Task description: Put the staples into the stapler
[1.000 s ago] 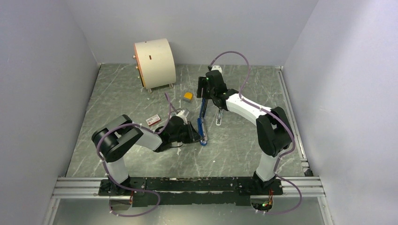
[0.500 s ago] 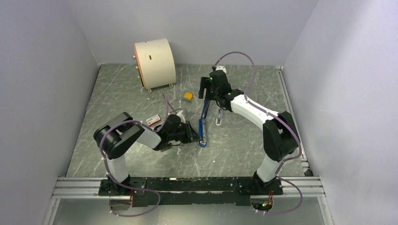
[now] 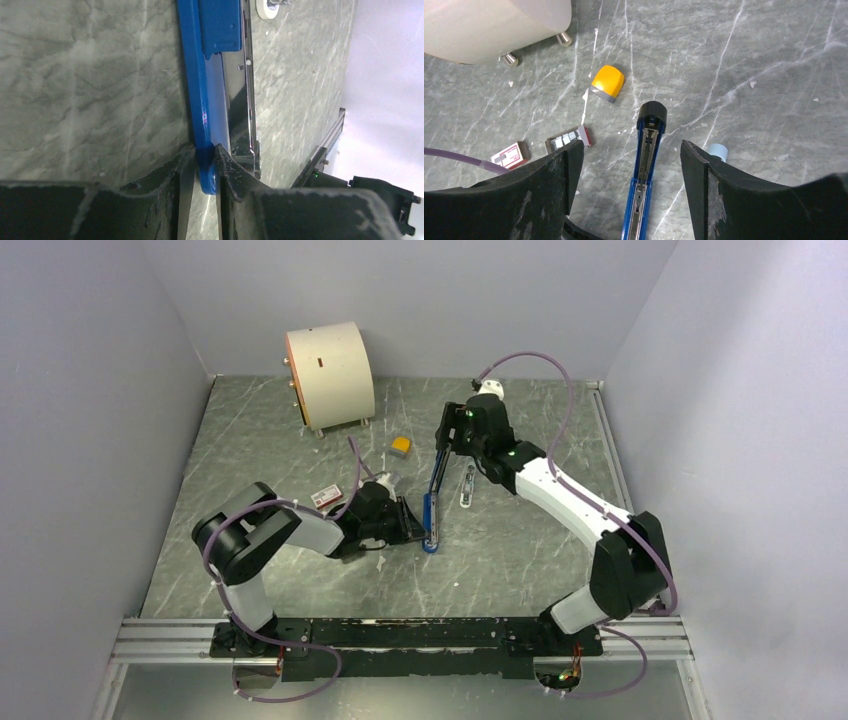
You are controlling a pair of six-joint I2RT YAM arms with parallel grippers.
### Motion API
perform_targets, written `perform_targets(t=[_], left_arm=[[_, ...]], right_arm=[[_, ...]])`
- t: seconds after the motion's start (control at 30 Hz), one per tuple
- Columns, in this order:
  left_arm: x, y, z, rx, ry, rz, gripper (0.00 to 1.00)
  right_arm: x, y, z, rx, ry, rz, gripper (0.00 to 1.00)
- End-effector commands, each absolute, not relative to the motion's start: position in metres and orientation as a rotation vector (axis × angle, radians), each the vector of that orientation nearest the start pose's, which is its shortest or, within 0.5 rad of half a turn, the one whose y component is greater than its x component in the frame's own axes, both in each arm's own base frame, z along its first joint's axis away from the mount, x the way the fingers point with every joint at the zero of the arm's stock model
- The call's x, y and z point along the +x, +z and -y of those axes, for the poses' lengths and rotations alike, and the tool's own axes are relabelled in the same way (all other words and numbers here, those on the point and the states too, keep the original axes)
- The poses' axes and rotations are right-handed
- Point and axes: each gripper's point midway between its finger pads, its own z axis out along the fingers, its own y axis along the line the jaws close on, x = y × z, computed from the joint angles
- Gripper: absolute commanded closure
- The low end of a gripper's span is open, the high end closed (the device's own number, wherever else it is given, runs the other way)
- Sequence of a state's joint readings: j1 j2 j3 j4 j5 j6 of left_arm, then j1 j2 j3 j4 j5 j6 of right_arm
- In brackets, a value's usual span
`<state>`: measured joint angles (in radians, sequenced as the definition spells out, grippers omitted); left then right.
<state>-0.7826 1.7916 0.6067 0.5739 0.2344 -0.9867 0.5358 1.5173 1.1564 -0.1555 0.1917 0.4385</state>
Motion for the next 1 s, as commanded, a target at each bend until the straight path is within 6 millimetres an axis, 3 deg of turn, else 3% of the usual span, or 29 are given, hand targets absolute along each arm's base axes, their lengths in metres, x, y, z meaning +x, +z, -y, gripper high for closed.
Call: perform_targets(t=[0.0,0.3,0.63,0.83,0.97], left_arm=[[0.215,-0.056,0.271,-0.157,-0.696,-2.678,0.67],[0.221,-0.039,0.276,-0.15,-0.745,-2.617,0.54],[0.236,-0.006,0.274,-0.174,-0.768,-2.472,0.51],[0.255,0.042,0.277,-0.186,-0.801,-2.289,0.49],[0.263,0.083,0.257,-0.234,-0.741,-2.167,0.48]], right_arm=[[0.392,0.206,-0.205,0.054,0.384,-2.056,0.26],[0.376,0.207,-0.19,0.049,0.352,-2.047,0.25],[0.353,0.182,-0.187,0.036,0.378,-2.119,0.26],[0.331,0.173,-0.193,-0.037,0.454,-2.163,0.33],[0.313,0.171,-0.208,-0.117,0.554,-2.162,0.45]])
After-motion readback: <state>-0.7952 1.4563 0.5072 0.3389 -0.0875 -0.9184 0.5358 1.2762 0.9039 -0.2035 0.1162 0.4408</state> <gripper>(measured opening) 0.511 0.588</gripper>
